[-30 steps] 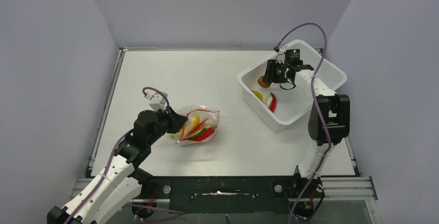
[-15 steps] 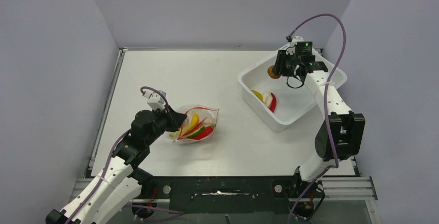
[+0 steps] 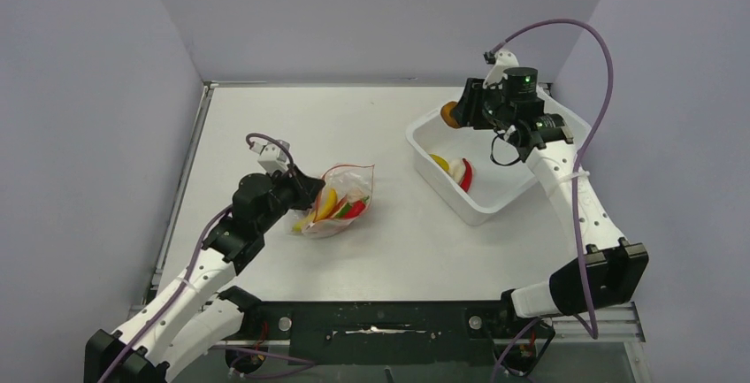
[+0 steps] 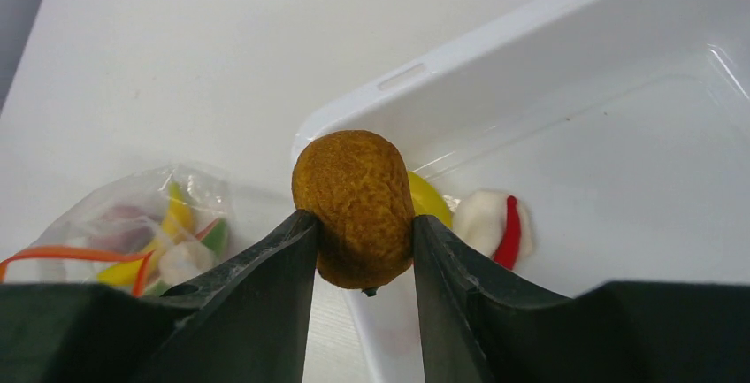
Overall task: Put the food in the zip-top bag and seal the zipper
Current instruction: Place the fake fruit in the zipper food storage bag.
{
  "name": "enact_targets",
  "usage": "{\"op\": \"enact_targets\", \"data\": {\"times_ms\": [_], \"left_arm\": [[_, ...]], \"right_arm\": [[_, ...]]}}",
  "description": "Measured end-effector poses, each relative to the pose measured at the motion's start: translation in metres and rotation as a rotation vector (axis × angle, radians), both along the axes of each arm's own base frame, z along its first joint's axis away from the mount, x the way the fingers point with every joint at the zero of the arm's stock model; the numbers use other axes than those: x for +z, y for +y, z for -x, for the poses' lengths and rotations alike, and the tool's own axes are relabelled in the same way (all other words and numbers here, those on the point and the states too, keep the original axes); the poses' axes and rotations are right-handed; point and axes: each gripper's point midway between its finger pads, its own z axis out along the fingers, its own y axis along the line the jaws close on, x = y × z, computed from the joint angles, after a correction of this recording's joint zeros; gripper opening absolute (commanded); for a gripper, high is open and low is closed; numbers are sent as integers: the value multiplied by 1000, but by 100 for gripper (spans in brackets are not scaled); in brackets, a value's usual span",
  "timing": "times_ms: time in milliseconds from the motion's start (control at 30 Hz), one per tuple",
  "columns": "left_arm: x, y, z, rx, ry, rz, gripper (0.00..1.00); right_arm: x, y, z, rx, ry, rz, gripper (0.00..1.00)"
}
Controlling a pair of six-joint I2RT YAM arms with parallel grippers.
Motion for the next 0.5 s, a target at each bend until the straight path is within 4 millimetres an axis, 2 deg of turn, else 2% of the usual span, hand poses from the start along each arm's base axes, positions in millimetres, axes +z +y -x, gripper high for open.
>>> {"op": "enact_targets", "data": {"times_ms": [167, 367, 500], "left_arm": [[5, -6, -13, 4, -16, 2, 0], [16, -17, -36, 11, -37, 10, 0], [26, -24, -49, 11, -64, 26, 0]], "right_arm": [[14, 36, 18, 83, -23, -43, 25], [7, 70, 34, 165, -2, -66, 25], [5, 101, 46, 246, -10, -89, 25]]}}
